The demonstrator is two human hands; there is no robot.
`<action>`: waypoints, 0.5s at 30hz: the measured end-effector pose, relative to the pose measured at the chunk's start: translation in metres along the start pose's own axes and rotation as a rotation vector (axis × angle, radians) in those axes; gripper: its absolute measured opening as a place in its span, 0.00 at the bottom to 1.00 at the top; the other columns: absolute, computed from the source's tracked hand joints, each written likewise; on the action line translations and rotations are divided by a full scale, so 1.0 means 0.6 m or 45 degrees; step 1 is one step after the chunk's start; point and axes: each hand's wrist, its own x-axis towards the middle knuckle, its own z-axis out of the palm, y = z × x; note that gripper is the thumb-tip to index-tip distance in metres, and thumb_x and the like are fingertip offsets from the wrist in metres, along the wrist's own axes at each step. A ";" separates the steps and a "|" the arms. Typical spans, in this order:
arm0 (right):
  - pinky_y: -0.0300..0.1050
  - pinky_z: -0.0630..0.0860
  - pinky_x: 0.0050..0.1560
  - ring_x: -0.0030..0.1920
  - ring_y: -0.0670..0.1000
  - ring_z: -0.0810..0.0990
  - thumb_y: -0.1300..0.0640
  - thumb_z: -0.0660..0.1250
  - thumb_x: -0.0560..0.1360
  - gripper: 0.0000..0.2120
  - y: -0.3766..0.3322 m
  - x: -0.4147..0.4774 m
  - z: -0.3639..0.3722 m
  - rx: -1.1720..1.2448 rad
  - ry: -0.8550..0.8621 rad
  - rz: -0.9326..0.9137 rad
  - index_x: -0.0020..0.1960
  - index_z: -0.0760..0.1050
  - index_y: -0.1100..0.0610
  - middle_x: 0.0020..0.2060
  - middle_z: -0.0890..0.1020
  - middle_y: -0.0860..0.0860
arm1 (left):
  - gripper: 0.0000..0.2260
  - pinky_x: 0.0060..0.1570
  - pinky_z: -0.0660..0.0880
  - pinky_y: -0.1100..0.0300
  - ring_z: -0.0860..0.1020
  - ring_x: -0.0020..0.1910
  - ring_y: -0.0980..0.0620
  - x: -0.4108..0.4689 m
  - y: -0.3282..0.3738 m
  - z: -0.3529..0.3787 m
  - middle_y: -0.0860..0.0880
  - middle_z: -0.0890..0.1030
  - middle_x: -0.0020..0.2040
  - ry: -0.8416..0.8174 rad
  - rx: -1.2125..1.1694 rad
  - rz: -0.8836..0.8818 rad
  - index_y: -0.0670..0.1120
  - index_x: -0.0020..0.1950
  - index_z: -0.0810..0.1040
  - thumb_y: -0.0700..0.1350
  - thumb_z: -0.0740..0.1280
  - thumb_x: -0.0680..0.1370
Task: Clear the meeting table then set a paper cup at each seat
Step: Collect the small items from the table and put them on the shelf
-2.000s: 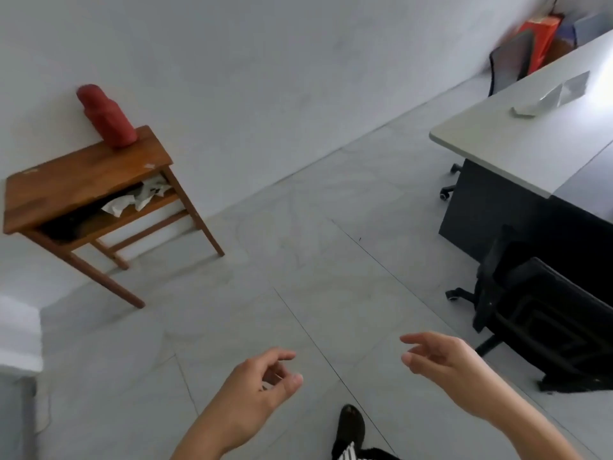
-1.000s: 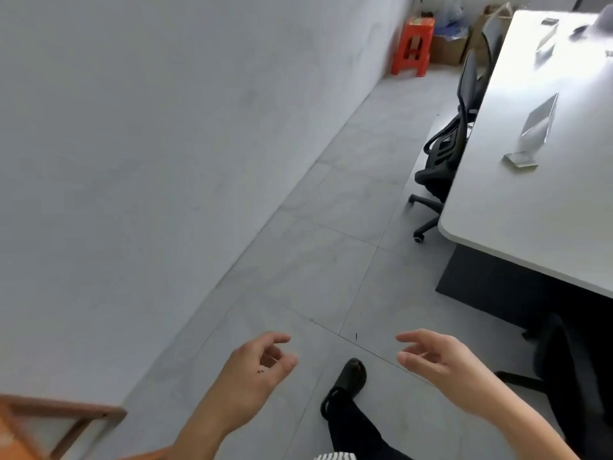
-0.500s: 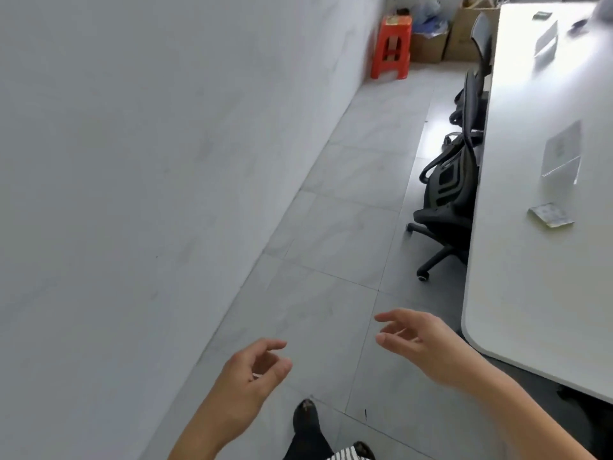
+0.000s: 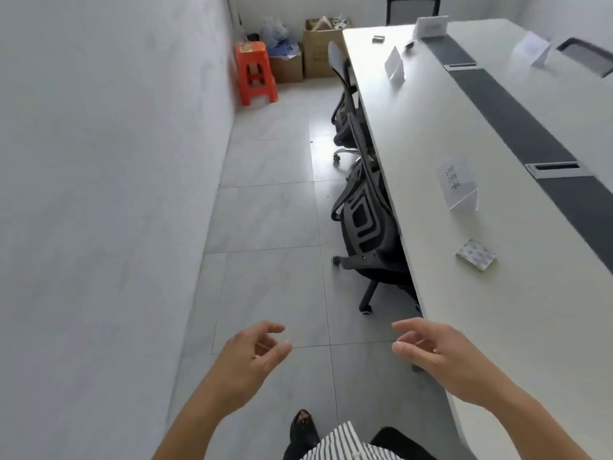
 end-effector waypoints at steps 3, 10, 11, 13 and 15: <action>0.42 0.79 0.52 0.42 0.38 0.82 0.46 0.70 0.74 0.12 -0.003 0.036 -0.033 0.067 0.106 0.060 0.56 0.77 0.41 0.44 0.84 0.43 | 0.11 0.45 0.73 0.68 0.81 0.47 0.57 0.092 0.058 -0.016 0.51 0.82 0.46 -0.098 0.072 0.100 0.54 0.60 0.77 0.51 0.68 0.77; 0.38 0.76 0.51 0.44 0.38 0.81 0.45 0.70 0.73 0.14 0.047 0.144 -0.105 0.194 0.179 0.202 0.58 0.77 0.43 0.45 0.83 0.43 | 0.14 0.48 0.76 0.66 0.80 0.48 0.60 0.264 0.133 0.034 0.54 0.81 0.47 -0.417 0.261 0.156 0.55 0.61 0.77 0.55 0.68 0.77; 0.40 0.77 0.53 0.45 0.38 0.81 0.45 0.70 0.73 0.14 0.057 0.162 -0.123 0.193 0.193 0.214 0.58 0.77 0.42 0.45 0.83 0.43 | 0.14 0.48 0.76 0.66 0.80 0.48 0.60 0.286 0.148 0.043 0.55 0.81 0.48 -0.459 0.313 0.157 0.56 0.62 0.76 0.55 0.68 0.77; 0.42 0.78 0.54 0.46 0.39 0.82 0.44 0.69 0.74 0.14 0.072 0.196 -0.160 0.208 0.244 0.254 0.59 0.76 0.41 0.47 0.82 0.42 | 0.15 0.47 0.76 0.67 0.80 0.47 0.61 0.333 0.185 0.056 0.56 0.81 0.48 -0.512 0.397 0.174 0.56 0.62 0.76 0.57 0.67 0.76; 0.40 0.77 0.53 0.47 0.40 0.81 0.44 0.68 0.74 0.15 0.086 0.225 -0.195 0.258 0.327 0.296 0.60 0.76 0.43 0.48 0.82 0.42 | 0.15 0.48 0.77 0.67 0.80 0.47 0.61 0.384 0.230 0.067 0.57 0.81 0.48 -0.552 0.475 0.215 0.56 0.62 0.76 0.57 0.67 0.76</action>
